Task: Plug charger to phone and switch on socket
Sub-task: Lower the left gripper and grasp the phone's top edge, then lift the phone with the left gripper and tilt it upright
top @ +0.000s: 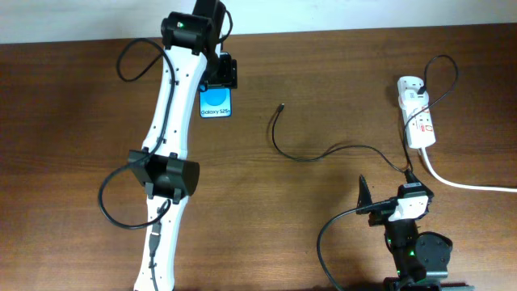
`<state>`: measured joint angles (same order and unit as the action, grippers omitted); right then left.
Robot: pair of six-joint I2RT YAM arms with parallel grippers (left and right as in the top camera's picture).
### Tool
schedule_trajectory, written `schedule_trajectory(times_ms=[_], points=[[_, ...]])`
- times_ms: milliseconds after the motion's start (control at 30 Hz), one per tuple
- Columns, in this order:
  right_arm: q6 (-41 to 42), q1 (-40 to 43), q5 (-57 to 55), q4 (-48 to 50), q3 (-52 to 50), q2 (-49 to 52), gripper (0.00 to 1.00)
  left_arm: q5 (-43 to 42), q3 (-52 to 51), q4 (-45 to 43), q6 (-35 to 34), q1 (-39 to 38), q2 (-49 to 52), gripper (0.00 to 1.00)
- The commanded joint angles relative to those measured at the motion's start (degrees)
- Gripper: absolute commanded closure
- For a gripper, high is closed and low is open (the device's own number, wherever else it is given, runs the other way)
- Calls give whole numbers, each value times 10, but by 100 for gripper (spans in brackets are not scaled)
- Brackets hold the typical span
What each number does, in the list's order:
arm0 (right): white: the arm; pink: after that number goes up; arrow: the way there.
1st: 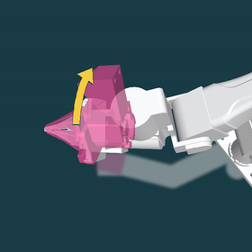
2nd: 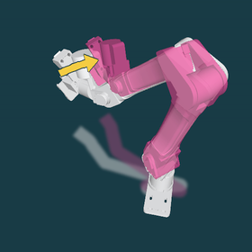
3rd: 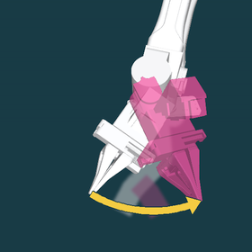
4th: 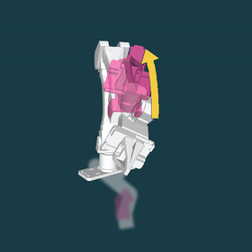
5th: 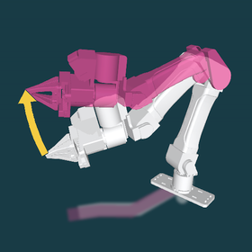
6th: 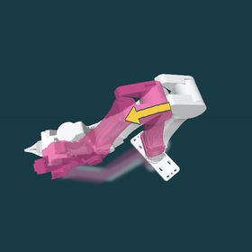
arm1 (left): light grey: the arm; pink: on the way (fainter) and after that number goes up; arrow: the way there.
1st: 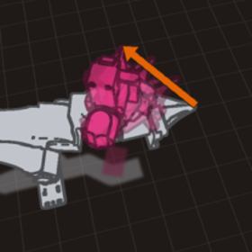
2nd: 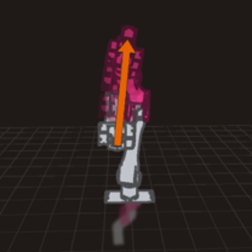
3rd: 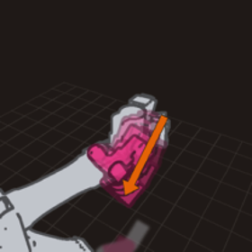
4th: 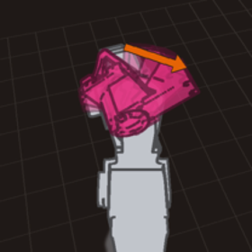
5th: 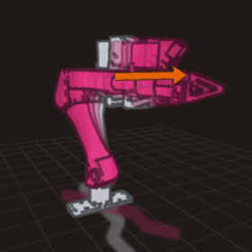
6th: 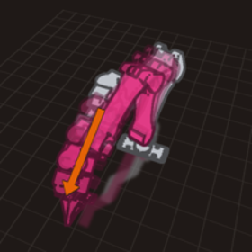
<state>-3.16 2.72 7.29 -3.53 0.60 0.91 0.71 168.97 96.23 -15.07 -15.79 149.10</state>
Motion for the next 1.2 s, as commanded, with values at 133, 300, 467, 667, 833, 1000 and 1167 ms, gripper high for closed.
schedule_trajectory(times_ms=[133, 300, 467, 667, 833, 1000, 1167], points=[[4, -5, -3, -3, -3, -4, 2, -14, 28, 5, -7, -1, -65, 100], [4, -5, -3, -3, -3, -4, 2, -30, 5, 5, -7, -1, -121, 100], [4, -5, -3, -3, -3, -4, 2, -28, -78, 5, -7, -1, -165, 100], [4, -5, -3, -3, -3, -4, 2, -24, -110, 5, -10, -1, -191, 100], [4, -5, -3, -3, -3, -4, 2, -22, -186, 5, -10, -1, -224, 100], [4, -5, -3, -3, -3, -4, 2, -7, -237, 5, -20, -1, -251, 100], [4, -5, -3, -3, -3, -4, 2, -5, -276, 5, -20, -5, -253, 100]])
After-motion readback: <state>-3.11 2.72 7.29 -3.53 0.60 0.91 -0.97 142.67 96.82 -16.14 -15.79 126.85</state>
